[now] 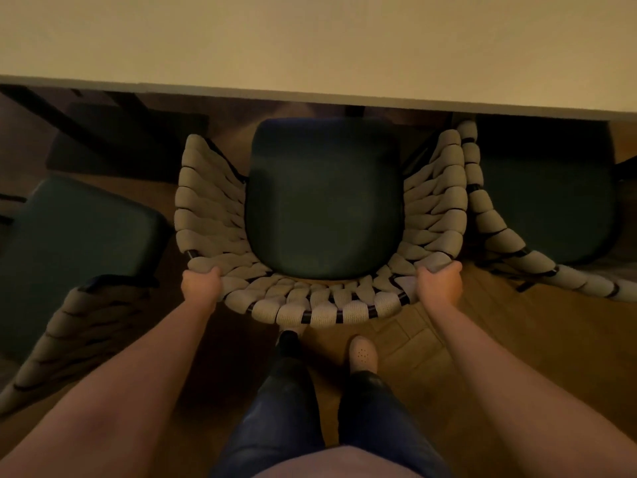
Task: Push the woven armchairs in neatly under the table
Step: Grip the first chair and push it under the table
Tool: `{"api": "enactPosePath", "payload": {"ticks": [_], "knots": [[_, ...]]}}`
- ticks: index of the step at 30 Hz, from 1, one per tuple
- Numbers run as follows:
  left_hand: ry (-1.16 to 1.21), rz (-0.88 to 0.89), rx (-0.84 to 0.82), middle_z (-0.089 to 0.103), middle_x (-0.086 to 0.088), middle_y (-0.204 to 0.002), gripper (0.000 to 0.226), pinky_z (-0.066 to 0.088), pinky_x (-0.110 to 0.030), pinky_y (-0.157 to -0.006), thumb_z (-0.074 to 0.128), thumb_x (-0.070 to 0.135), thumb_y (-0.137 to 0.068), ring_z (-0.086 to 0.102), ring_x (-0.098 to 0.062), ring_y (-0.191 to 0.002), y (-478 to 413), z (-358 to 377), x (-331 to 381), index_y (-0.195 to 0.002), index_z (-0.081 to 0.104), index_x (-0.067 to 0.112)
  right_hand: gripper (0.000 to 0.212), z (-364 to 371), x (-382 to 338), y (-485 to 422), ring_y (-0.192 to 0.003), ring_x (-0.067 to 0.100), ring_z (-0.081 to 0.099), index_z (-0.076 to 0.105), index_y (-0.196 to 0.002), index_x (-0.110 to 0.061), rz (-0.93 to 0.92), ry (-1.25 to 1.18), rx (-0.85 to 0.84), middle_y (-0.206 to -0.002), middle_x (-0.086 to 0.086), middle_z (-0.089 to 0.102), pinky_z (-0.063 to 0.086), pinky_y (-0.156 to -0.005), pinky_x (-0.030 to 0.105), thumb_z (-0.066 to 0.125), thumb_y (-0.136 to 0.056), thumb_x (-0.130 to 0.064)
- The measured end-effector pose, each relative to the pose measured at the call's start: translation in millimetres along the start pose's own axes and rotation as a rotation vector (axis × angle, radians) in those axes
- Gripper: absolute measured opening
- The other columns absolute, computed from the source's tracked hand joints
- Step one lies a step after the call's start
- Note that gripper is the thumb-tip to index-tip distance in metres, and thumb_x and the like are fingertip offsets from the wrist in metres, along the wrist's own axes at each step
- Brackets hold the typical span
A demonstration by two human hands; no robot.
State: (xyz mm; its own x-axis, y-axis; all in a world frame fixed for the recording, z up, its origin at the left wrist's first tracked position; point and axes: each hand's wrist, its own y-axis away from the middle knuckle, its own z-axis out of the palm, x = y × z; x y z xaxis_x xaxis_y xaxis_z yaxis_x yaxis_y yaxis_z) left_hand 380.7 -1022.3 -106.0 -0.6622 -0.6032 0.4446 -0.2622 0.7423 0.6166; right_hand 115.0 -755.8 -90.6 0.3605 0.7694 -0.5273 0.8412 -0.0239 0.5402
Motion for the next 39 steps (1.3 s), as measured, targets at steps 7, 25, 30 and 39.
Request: {"api": "enactPosePath", "payload": {"ticks": [7, 25, 30, 39], "knots": [[-0.092, 0.098, -0.038, 0.054, -0.019, -0.126, 0.051, 0.046, -0.039, -0.085, 0.065, 0.02, -0.09, 0.055, -0.034, -0.114, -56.4, -6.7, 69.9, -0.132, 0.044, 0.001, 0.044, 42.6, -45.1, 3.7, -0.111, 0.038, 0.056, 0.04, -0.128, 0.0, 0.057, -0.033, 0.065, -0.122, 0.022, 0.056, 0.043, -0.076, 0.035, 0.06, -0.093, -0.018], [-0.138, 0.108, -0.194, 0.054, -0.013, -0.117, 0.058, 0.052, -0.041, -0.09, 0.062, 0.032, -0.093, 0.057, -0.027, -0.104, -78.0, 3.6, 112.0, -0.136, 0.033, 0.005, 0.054, 49.4, -82.1, -31.4, -0.122, 0.043, 0.048, 0.029, -0.139, -0.002, 0.193, 0.052, 0.042, -0.134, 0.026, 0.046, 0.045, -0.095, 0.05, 0.056, -0.094, -0.013], [-0.107, 0.048, -0.356, 0.046, -0.013, -0.137, 0.069, 0.053, -0.043, -0.085, 0.064, 0.035, -0.091, 0.052, -0.033, -0.12, -79.7, -11.8, 114.8, -0.146, 0.028, 0.015, 0.063, 46.6, -83.8, -29.0, -0.125, 0.042, 0.045, 0.025, -0.144, -0.005, 0.212, 0.018, 0.025, -0.139, 0.025, 0.042, 0.044, -0.098, 0.048, 0.06, -0.093, -0.016], [-0.051, 0.179, -0.471, 0.046, -0.011, -0.142, 0.072, 0.052, -0.036, -0.082, 0.059, 0.035, -0.094, 0.058, -0.026, -0.109, -53.0, -47.7, 79.2, -0.153, 0.02, 0.023, 0.089, 65.3, -70.1, 44.8, -0.137, 0.035, 0.037, 0.002, -0.155, -0.017, 0.138, -0.197, 0.013, -0.153, 0.016, 0.031, 0.035, -0.108, 0.044, 0.063, -0.092, -0.029]]}}
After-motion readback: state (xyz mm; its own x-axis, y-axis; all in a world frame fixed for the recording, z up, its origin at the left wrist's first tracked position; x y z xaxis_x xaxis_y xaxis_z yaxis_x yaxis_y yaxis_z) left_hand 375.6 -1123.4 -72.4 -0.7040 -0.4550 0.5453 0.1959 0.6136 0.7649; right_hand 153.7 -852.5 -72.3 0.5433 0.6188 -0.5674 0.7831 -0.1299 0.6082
